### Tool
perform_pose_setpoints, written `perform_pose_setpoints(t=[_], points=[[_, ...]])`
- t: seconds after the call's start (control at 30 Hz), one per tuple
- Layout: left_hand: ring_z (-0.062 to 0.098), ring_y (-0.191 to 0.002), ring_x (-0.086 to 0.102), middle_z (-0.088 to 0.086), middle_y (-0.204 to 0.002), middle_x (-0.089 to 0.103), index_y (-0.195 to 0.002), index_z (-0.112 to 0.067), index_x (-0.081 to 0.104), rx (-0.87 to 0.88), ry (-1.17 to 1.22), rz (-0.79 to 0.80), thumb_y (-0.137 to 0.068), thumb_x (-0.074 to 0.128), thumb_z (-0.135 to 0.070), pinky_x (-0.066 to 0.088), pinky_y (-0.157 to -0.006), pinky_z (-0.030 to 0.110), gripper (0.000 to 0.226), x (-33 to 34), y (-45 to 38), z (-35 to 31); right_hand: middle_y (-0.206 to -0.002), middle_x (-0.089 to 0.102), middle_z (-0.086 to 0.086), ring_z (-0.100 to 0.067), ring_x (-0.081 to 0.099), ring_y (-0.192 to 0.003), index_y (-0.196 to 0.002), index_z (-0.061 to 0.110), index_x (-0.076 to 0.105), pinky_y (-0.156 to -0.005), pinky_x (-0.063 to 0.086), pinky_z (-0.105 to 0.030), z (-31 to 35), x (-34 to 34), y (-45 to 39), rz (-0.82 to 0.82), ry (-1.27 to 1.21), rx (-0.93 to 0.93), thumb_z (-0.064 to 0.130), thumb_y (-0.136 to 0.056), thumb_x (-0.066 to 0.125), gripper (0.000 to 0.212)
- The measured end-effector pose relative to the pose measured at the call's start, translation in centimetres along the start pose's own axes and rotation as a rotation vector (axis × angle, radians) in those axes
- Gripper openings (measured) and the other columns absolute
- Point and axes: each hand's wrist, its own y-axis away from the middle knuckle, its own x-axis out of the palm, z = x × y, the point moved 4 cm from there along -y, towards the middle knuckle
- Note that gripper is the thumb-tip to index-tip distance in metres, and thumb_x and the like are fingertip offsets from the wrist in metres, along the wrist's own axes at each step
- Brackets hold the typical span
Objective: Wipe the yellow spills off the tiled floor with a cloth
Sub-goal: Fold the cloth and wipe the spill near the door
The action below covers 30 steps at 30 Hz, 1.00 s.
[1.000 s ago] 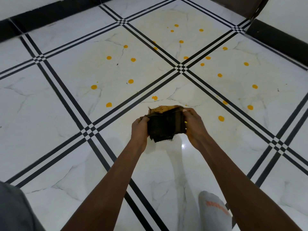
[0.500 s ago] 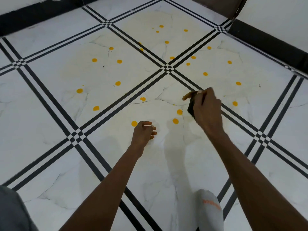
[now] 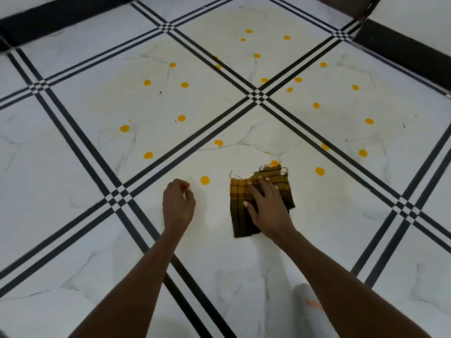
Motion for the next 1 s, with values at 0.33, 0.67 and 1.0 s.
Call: perform_pose_setpoints(t=[0.33, 0.67, 1.0], points=[[0.036, -0.156, 0.028, 0.017, -0.166, 0.036, -0.154, -0.004, 0.042, 0.306, -0.423, 0.009, -0.109, 0.038, -0.027, 0.026, -0.127, 0.054, 0.051, 1.0, -3.1, 4.1, -0.176, 0.012, -0.005, -0.028, 0.006, -0.164, -0.165, 0.032, 0.025, -0.126, 0.007, -0.068, -3.3, 0.5, -3.3, -0.154, 0.143, -0.015, 0.058, -0.105, 0.031, 0.066], [0.020, -0.163, 0.011, 0.005, -0.173, 0.021, -0.162, -0.015, 0.030, 0.293, -0.407, -0.021, -0.108, 0.033, -0.032, 0.014, -0.132, 0.049, 0.056, 2.3, -4.5, 5.3, -0.177, 0.005, -0.011, -0.035, 0.003, -0.163, -0.167, 0.031, 0.011, -0.122, 0.007, -0.076, 5.1, 0.6, -20.9, -0.125, 0.265, -0.224, 0.062, -0.105, 0.019, 0.070], [0.023, -0.163, 0.011, 0.005, -0.173, 0.021, -0.162, -0.015, 0.030, 0.307, -0.438, -0.048, -0.109, 0.033, -0.027, 0.015, -0.131, 0.050, 0.055, 2.0, -5.0, 4.2, -0.176, 0.010, -0.008, -0.034, 0.007, -0.163, -0.167, 0.034, 0.012, -0.125, 0.005, -0.072, 1.9, -3.1, -24.3, -0.178, 0.192, -0.029, 0.064, -0.105, 0.018, 0.069]])
